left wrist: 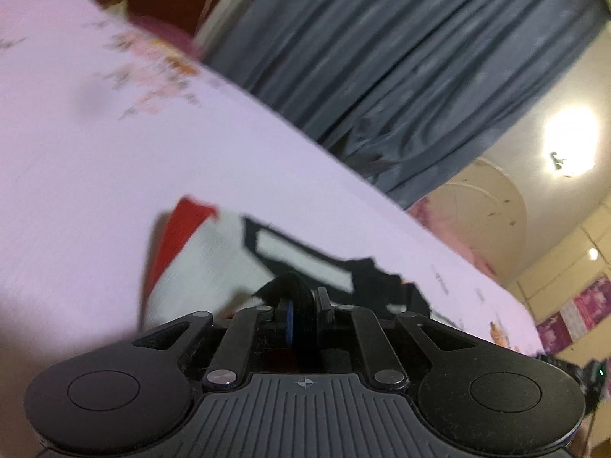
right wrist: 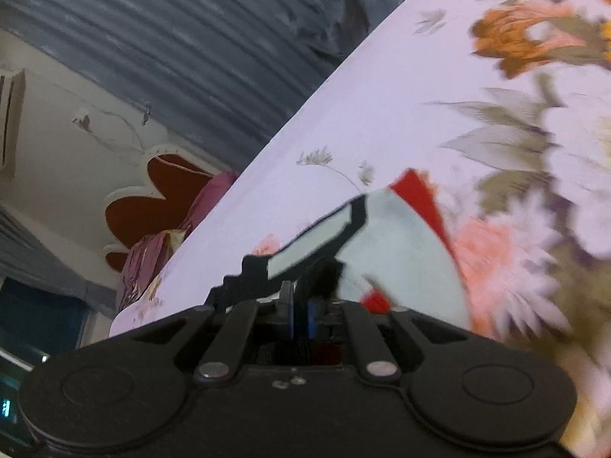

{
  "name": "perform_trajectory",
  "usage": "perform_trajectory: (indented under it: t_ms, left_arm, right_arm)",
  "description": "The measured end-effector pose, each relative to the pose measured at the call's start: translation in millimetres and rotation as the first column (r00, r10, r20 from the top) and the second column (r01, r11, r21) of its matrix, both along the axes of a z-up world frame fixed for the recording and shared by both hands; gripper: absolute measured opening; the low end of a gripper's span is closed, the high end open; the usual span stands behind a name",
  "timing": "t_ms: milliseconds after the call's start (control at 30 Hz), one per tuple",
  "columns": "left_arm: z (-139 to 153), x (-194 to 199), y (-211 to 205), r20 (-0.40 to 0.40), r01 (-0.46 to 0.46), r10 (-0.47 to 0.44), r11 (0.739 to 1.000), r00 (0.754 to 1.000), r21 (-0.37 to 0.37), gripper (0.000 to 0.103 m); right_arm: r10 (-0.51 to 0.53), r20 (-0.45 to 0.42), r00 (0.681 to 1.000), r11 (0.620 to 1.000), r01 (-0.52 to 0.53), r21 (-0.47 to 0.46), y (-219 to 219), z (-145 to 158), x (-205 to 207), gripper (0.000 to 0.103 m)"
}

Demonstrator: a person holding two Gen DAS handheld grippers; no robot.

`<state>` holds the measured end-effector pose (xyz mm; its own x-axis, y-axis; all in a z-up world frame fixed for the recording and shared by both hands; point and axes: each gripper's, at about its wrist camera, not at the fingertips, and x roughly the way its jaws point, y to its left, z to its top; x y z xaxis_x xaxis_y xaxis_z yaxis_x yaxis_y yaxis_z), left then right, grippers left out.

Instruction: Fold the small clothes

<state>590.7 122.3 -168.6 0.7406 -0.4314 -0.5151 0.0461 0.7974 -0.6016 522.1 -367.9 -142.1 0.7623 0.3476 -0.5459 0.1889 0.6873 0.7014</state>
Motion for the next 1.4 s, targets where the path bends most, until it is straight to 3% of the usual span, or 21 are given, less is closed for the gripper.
perform_trajectory:
  t_ms: [33, 67, 100, 200, 333, 433, 567, 633, 700, 733, 800, 867, 967, 1167, 1200, 1233, 1267, 1300, 1333, 1400]
  left_arm:
    - [-0.6, 1.2, -1.4, 0.017, 0.007, -0.007, 1.000, 1.000, 0.005, 0.036]
    - [-0.8, 1.6, -2.2, 0.030, 0.005, -0.006, 1.000, 1.000, 0.012, 0.054]
    - [-0.1, -0.2, -3.0, 0.050, -0.001, -0.001, 1.000, 0.999, 0.025, 0.059]
    - [0.5, 0.2, 3.7, 0.084, 0.009, -0.011, 1.000, 0.996, 0.023, 0.060]
    - [6.2, -2.8, -3.6, 0.102, 0.067, -0.085, 0.985, 0.991, 0.161, 0.060]
    - [7.2, 0.8, -15.4, 0.074, 0.121, -0.146, 0.955, 0.987, 0.271, 0.060]
    - [5.9, 10.6, -28.4, 0.049, 0.118, -0.147, 0.921, 0.988, 0.372, 0.059]
    - [6.4, 19.3, -30.7, 0.046, 0.080, -0.106, 0.920, 0.993, 0.384, 0.059]
    - [7.2, 27.8, -28.4, 0.053, 0.041, -0.064, 0.932, 0.997, 0.361, 0.059]
    - [11.5, 26.0, -24.6, 0.075, 0.024, -0.051, 0.945, 0.996, 0.326, 0.060]
    - [17.8, 19.7, -20.5, 0.111, 0.015, -0.049, 0.957, 0.993, 0.290, 0.060]
    - [22.1, 10.4, -17.4, 0.131, 0.025, -0.066, 0.956, 0.989, 0.292, 0.060]
    - [20.6, 1.6, -13.7, 0.126, 0.071, -0.114, 0.950, 0.986, 0.303, 0.060]
    - [3.8, 23.0, -35.3, 0.003, 0.182, -0.203, 0.887, 0.979, 0.424, 0.059]
    - [3.1, 25.1, -41.1, 0.008, 0.178, -0.203, 0.875, 0.979, 0.450, 0.058]
    - [3.1, 26.6, -45.1, 0.012, 0.178, -0.207, 0.868, 0.978, 0.464, 0.041]
    - [3.7, 28.3, -48.8, 0.014, 0.172, -0.203, 0.861, 0.979, 0.479, 0.015]
    - [4.2, 30.1, -49.5, 0.016, 0.165, -0.197, 0.862, 0.980, 0.480, 0.003]
    - [5.3, 30.9, -47.5, 0.022, 0.156, -0.188, 0.872, 0.982, 0.464, 0.004]
    - [9.0, 27.9, -42.6, 0.053, 0.109, -0.148, 0.890, 0.988, 0.444, 0.004]
  right_arm:
    - [-0.018, 0.026, 1.000, 0.999, 0.019, -0.031, 0.5, 1.7, 1.6, 0.051]
    - [-0.031, 0.056, 0.998, 0.998, 0.035, -0.055, 0.0, 4.0, 1.2, 0.058]
    - [-0.033, 0.082, 0.996, 0.997, 0.039, -0.067, -1.4, 5.8, 0.6, 0.059]
    - [-0.007, 0.140, 0.990, 0.992, 0.024, -0.123, -3.0, 13.1, -10.2, 0.059]
    - [0.105, 0.185, 0.977, 0.962, -0.053, -0.267, 5.6, 19.4, -29.5, 0.058]
    - [0.186, 0.170, 0.968, 0.924, -0.113, -0.366, 12.3, 22.5, -37.7, 0.057]
    - [0.303, 0.099, 0.948, 0.849, -0.221, -0.479, 31.5, 25.9, -25.4, 0.057]
    - [0.346, 0.071, 0.936, 0.809, -0.259, -0.527, 41.8, 24.2, -20.9, 0.057]
    - [0.312, 0.060, 0.948, 0.787, -0.223, -0.575, 49.5, 25.7, -15.5, 0.057]
    - [0.281, 0.060, 0.958, 0.790, -0.195, -0.581, 48.6, 26.0, -12.9, 0.057]
    - [0.232, 0.105, 0.967, 0.834, -0.142, -0.533, 40.2, 31.4, -12.9, 0.056]
    - [0.255, 0.123, 0.959, 0.831, -0.152, -0.534, 36.7, 35.2, -18.1, 0.056]
    - [0.337, 0.084, 0.938, 0.778, -0.226, -0.587, 37.9, 36.2, -32.3, 0.063]
    - [0.465, -0.022, 0.885, 0.622, -0.344, -0.703, 67.0, 19.6, -30.4, 0.067]
    - [0.477, -0.026, 0.878, 0.603, -0.349, -0.717, 74.9, 17.7, -23.8, 0.064]
    - [0.478, -0.025, 0.878, 0.588, -0.341, -0.733, 81.3, 16.8, -19.7, 0.062]
    - [0.470, -0.026, 0.882, 0.576, -0.329, -0.748, 86.2, 15.6, -13.7, 0.058]
    - [0.464, -0.028, 0.886, 0.579, -0.327, -0.747, 88.6, 14.4, -7.2, 0.042]
    - [0.442, -0.024, 0.897, 0.594, -0.313, -0.742, 87.4, 13.8, -1.4, 0.028]
    - [0.376, -0.004, 0.927, 0.628, -0.258, -0.734, 81.2, 16.6, 6.7, 0.014]
